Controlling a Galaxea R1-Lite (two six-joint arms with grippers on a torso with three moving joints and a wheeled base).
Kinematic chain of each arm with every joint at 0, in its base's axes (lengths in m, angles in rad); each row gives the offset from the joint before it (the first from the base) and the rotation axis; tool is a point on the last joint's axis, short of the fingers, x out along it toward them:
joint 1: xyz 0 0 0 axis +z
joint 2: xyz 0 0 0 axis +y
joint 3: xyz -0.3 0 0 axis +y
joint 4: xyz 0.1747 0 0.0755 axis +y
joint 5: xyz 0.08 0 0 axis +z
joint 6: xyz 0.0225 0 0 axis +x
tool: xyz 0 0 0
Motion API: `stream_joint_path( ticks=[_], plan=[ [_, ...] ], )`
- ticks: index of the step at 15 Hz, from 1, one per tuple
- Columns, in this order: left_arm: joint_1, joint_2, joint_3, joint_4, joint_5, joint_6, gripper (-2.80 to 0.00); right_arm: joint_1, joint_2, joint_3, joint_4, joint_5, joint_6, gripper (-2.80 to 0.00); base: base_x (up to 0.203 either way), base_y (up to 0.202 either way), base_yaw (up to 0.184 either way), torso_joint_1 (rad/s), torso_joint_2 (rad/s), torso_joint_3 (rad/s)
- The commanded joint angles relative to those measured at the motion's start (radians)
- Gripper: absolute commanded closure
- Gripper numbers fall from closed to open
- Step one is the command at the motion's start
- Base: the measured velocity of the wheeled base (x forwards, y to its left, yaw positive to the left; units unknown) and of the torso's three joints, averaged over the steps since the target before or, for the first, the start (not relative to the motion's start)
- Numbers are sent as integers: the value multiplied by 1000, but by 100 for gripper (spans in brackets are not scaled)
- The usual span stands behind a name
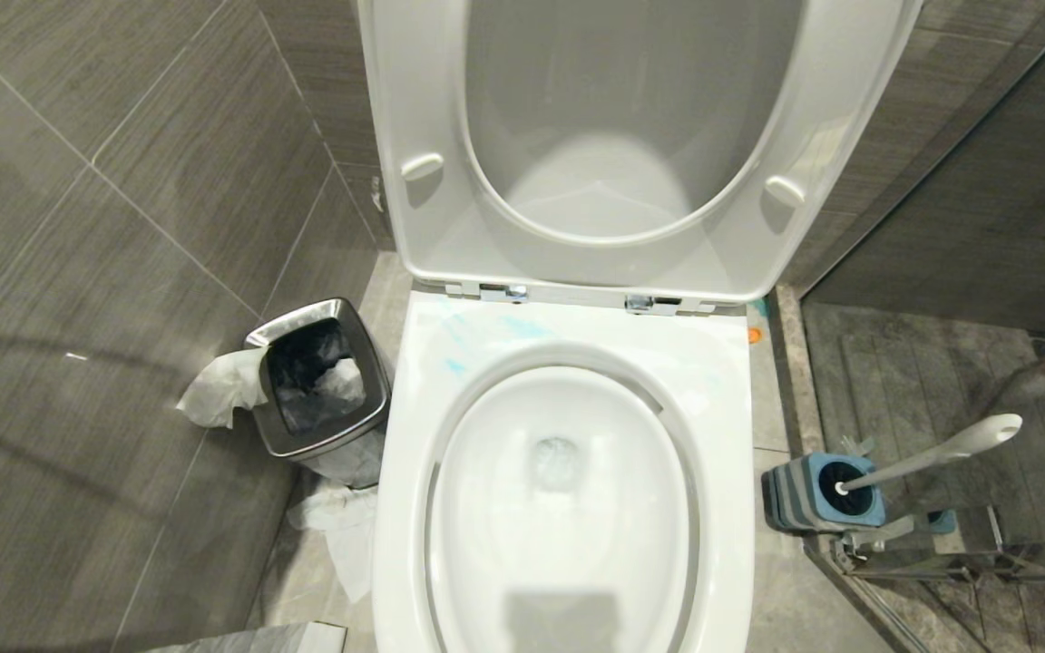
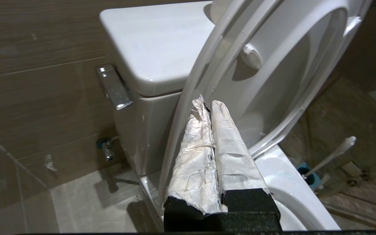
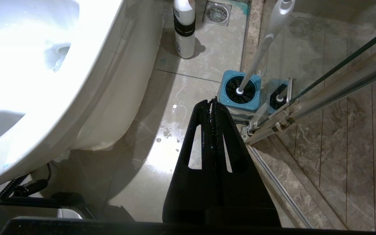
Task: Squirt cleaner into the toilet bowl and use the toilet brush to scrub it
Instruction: Flush the toilet, then close the toilet lid
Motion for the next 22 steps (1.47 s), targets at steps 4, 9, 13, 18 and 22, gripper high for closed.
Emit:
stream_joint_path(
  ticks=[4,9,13,18,22],
  plan=[
    [40,5,8,0,-15,-4,0,-1,1,0,0,0,0,0,0,0,0,0,0,0],
    [61,67,22,-101,4,-53,0,0,1,0,0,0,0,0,0,0,0,0,0,0],
    [78,227,-29,-335,93,-114,0,0,1,0,0,0,0,0,0,0,0,0,0,0],
    [24,335,-118,-472,109,-225,0,-1,1,0,0,0,0,0,0,0,0,0,0,0],
    [-14,357,-118,-517,47,-277,0,-1,1,0,0,0,0,0,0,0,0,0,0,0]
  ],
)
